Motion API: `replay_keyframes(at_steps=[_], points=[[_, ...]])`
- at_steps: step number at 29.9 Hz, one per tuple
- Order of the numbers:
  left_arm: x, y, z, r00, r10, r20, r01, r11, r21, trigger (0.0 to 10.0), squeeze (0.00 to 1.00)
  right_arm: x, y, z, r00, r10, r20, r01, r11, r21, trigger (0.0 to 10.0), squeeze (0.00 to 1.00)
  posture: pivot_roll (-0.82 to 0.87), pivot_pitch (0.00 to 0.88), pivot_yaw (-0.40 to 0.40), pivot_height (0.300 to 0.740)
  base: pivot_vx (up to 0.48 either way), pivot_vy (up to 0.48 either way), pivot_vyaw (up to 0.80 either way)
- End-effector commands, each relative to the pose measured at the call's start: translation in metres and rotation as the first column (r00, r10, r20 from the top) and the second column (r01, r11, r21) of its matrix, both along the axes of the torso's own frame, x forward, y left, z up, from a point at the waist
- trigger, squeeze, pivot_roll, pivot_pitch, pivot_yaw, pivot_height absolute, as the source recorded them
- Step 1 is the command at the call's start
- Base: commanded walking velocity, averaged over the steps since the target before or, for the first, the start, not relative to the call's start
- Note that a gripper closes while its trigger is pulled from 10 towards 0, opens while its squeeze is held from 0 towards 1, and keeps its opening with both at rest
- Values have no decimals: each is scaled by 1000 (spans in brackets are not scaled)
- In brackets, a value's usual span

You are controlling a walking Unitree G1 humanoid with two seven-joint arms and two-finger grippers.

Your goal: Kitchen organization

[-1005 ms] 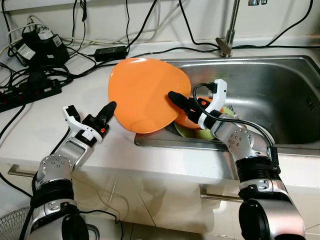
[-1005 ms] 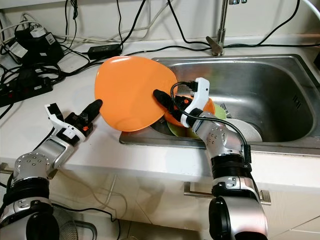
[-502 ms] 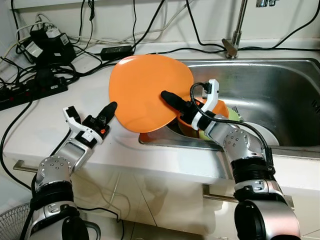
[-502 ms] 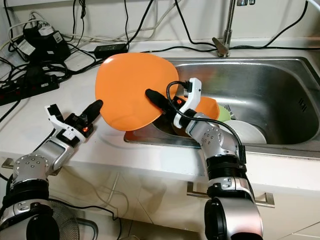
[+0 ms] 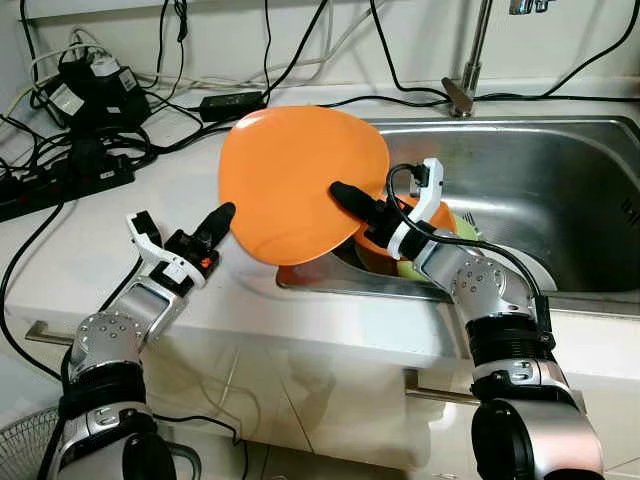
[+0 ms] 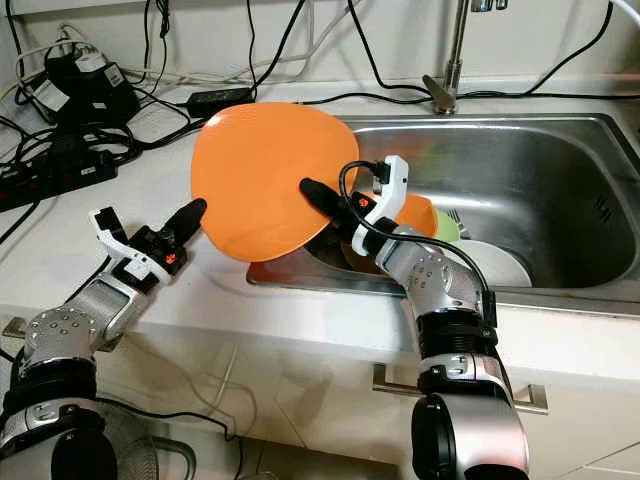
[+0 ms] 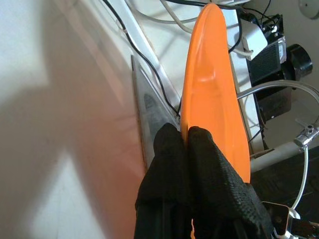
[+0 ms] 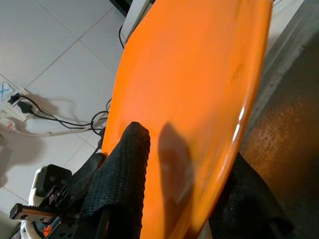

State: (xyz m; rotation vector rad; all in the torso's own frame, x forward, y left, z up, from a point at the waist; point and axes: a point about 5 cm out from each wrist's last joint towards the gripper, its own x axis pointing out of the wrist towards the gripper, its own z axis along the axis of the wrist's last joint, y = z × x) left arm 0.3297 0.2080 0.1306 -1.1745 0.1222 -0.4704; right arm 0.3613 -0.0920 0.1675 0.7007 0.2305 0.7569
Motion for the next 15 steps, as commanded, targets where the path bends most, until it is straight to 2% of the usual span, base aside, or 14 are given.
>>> replay_keyframes(at_steps=[1,15], points=[[0,2,5,999,-21,31,20,1000,17,0,0,1,4,9,1000,14,23,-15,1000,15,0,0,-25,4,142,740,0,0,0],[-2,-7,10,994,-73,77,69,996,55,0,0,3,-1,7,1000,-10,-3,10,1000,8,0,0,-30,1,140,740,0,0,0]])
